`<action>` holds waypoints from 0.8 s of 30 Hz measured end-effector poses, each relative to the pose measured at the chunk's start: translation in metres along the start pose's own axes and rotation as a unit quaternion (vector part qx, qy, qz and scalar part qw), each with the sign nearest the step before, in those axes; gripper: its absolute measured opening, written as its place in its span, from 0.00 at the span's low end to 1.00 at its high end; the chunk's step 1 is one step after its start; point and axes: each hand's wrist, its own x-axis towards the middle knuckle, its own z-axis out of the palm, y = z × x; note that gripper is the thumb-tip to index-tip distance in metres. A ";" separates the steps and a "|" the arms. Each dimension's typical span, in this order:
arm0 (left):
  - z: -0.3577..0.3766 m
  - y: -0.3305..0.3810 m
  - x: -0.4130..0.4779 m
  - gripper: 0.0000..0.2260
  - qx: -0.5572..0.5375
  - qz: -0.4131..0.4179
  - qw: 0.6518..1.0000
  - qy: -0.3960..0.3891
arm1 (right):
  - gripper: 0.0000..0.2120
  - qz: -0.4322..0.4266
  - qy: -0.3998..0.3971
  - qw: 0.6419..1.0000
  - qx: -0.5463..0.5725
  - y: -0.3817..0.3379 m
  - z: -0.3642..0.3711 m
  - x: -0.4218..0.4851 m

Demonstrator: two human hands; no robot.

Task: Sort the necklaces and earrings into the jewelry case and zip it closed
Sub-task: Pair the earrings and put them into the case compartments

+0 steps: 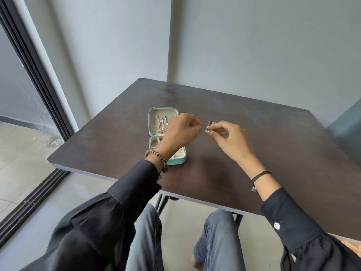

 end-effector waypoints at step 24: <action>0.087 -0.016 0.140 0.05 0.132 -0.011 0.987 -0.087 | 0.11 0.118 -0.036 0.992 -0.035 0.078 0.007 0.096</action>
